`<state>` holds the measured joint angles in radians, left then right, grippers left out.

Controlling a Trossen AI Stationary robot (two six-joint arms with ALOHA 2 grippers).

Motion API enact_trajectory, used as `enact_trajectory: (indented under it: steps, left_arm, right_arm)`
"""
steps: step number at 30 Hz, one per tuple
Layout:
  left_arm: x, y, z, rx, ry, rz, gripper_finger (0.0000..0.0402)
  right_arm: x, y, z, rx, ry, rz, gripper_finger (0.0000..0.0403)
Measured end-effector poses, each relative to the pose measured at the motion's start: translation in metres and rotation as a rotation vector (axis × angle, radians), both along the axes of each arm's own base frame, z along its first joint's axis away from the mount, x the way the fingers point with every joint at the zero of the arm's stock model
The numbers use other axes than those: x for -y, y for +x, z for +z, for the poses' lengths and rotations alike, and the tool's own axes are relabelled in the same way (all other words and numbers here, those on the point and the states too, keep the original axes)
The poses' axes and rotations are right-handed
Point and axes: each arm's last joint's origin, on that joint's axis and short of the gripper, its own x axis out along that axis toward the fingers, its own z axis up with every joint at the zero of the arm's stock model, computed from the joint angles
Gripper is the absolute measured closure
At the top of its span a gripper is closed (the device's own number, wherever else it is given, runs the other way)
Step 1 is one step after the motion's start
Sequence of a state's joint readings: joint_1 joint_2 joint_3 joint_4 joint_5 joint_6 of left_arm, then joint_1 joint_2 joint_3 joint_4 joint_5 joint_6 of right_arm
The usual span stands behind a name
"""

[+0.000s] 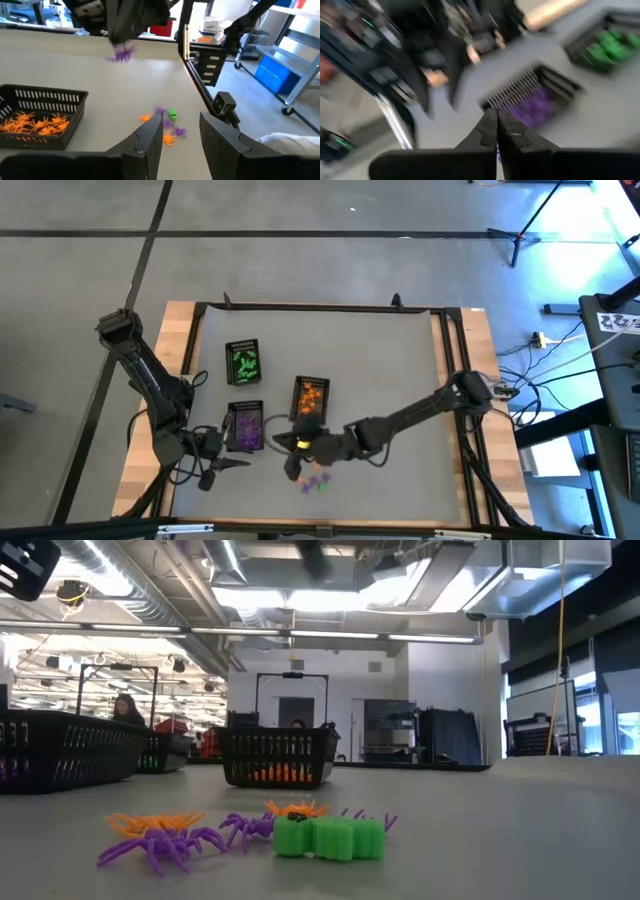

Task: Sort Halloween decoration
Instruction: Put the purple spider toy into the bottom left black basket

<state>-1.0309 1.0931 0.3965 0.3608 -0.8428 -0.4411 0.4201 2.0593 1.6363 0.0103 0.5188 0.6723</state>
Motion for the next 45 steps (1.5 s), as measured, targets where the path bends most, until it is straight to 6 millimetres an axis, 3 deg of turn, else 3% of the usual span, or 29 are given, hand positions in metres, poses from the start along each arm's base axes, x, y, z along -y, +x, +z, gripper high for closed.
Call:
enact_trajectory:
  steps: [4,9,17,28,34,45]
  left_arm:
    - [0.0,0.0,-0.001,-0.001,0.006,0.011,0.0282]
    - [-0.002,0.0,-0.001,0.007,0.024,0.055,0.0282]
    - [-0.008,0.001,-0.007,-0.01,0.051,0.158,0.0282]
    - [-0.009,0.01,-0.023,-0.066,0.099,0.194,0.0282]
    - [-0.007,0.015,-0.029,-0.12,0.096,0.127,0.0281]
    - [-0.005,0.018,-0.025,-0.09,0.094,0.099,0.0198]
  right_arm:
    - [0.007,0.017,0.004,0.153,0.027,0.084,0.0403]
    - [0.013,0.035,-0.019,0.226,0.083,0.17,0.0403]
    - [0.011,0.044,-0.047,0.214,0.119,0.2,0.0403]
    - [0.009,0.045,-0.043,0.275,0.143,0.237,0.0403]
    - [0.009,0.045,-0.043,0.269,0.142,0.237,0.0403]
    - [0.01,0.045,-0.048,0.224,0.131,0.233,0.0403]
